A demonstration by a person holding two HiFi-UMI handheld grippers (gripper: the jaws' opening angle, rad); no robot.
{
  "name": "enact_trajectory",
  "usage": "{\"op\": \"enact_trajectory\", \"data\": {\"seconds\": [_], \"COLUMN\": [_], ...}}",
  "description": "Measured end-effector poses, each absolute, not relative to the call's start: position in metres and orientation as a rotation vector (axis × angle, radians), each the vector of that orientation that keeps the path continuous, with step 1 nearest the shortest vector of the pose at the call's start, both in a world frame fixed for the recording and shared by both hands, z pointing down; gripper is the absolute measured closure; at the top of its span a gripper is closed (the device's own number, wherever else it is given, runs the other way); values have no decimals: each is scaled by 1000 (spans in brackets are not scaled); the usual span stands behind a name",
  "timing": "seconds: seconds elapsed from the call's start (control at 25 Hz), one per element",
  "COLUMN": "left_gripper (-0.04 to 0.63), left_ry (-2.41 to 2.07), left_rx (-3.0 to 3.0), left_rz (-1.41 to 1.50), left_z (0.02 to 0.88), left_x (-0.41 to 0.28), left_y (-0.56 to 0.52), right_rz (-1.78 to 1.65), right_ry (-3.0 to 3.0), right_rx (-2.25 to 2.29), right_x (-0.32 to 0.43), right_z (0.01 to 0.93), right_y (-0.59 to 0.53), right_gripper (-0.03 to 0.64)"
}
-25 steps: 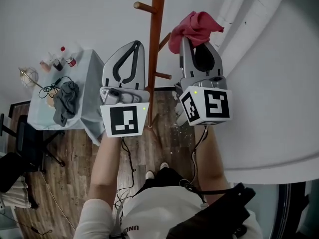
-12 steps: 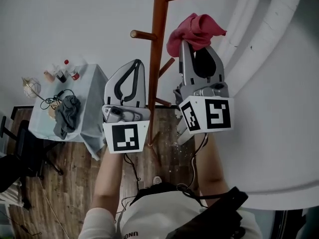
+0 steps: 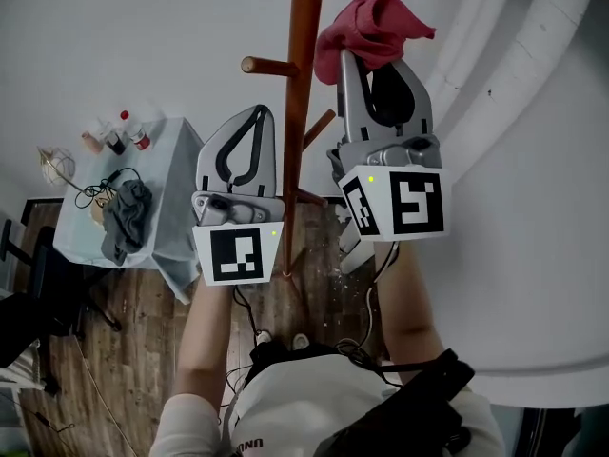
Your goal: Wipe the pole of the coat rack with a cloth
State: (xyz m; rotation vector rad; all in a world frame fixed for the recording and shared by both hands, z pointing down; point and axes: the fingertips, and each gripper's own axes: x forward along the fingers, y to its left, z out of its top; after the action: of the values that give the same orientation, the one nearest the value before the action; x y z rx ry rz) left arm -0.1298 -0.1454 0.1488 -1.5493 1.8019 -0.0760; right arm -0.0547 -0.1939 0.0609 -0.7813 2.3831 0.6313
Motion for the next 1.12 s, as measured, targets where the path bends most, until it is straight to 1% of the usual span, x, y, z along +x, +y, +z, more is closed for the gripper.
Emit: {"op": "enact_trajectory", "data": {"seconds": [0.24, 0.44, 1.12], "left_gripper": [581, 581, 581], "left_ry": [1744, 1838, 1831], "left_rx": [-1576, -1686, -1768], "left_rz": [-102, 181, 193], "left_z": [143, 148, 169], "left_x": [-134, -144, -157], "left_y": [-156, -160, -173], "right_rz": [602, 626, 620], "right_ry": [2370, 2390, 2471], "right_rx": [-798, -805, -861], "right_x": [-59, -70, -84], "right_z": [51, 54, 93], "right_y": [-203, -208, -214], "right_gripper": [543, 543, 543]}}
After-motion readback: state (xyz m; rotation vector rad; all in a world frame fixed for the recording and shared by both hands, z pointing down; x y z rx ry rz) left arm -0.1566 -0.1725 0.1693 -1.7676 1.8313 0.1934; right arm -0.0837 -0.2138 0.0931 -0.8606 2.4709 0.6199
